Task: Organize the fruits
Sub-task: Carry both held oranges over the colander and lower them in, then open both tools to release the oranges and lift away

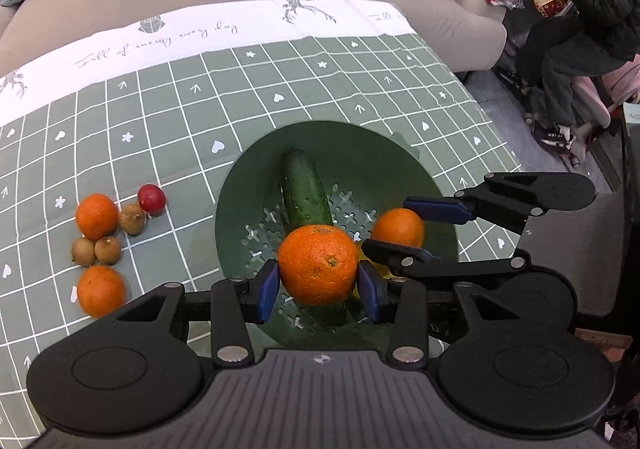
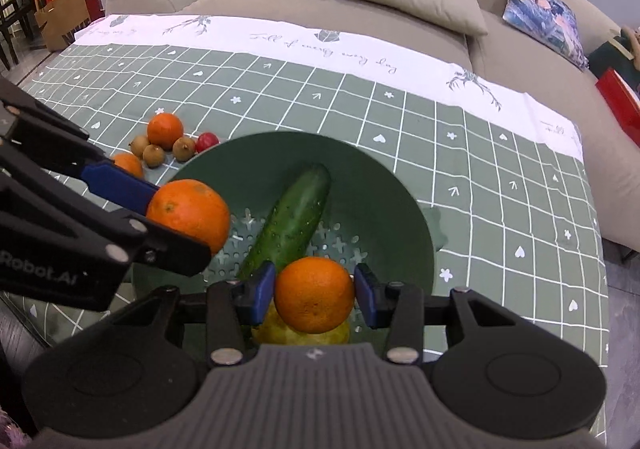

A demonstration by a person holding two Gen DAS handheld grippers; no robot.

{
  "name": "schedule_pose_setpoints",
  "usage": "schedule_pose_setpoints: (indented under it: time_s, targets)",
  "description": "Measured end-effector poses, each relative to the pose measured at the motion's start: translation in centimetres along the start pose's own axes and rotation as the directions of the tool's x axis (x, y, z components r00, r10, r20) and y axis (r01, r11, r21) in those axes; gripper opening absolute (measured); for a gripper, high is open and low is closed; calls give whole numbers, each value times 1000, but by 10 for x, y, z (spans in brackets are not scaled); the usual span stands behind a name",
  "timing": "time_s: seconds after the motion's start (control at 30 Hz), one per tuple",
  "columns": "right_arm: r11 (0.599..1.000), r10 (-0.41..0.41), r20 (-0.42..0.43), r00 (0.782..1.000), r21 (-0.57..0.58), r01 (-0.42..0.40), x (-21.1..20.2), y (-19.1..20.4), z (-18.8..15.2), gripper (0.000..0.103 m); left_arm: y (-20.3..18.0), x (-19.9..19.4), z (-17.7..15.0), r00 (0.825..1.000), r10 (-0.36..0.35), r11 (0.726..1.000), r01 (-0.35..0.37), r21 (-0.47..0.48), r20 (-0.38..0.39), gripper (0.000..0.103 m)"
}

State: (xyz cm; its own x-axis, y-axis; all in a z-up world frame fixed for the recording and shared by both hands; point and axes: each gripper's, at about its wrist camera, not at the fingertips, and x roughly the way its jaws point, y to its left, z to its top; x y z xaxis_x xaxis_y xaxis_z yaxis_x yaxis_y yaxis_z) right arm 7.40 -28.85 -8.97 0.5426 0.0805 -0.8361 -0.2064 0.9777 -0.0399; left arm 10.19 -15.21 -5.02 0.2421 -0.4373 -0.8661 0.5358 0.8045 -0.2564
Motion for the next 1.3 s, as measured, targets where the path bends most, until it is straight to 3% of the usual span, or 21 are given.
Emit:
schedule_pose_setpoints:
  time_s: [0.47, 0.97, 1.17, 1.3]
  targets:
    - [998, 22, 8, 1000, -66, -22, 20, 1, 9, 40, 15, 23, 12, 995, 73, 997, -73, -4, -73, 47]
    - [992, 33, -37, 999, -117, -37, 41, 3, 18, 42, 19, 37, 20, 993, 63, 998, -63, 2, -100, 49]
    - [994, 23, -43, 999, -106, -27, 38, 1, 17, 52, 22, 35, 19, 995, 43, 999, -44, -9, -92, 58]
    - [994, 4, -46, 999, -107, -9, 31, 4, 18, 67, 20, 23, 15, 997, 23, 1000, -23, -2, -72, 59]
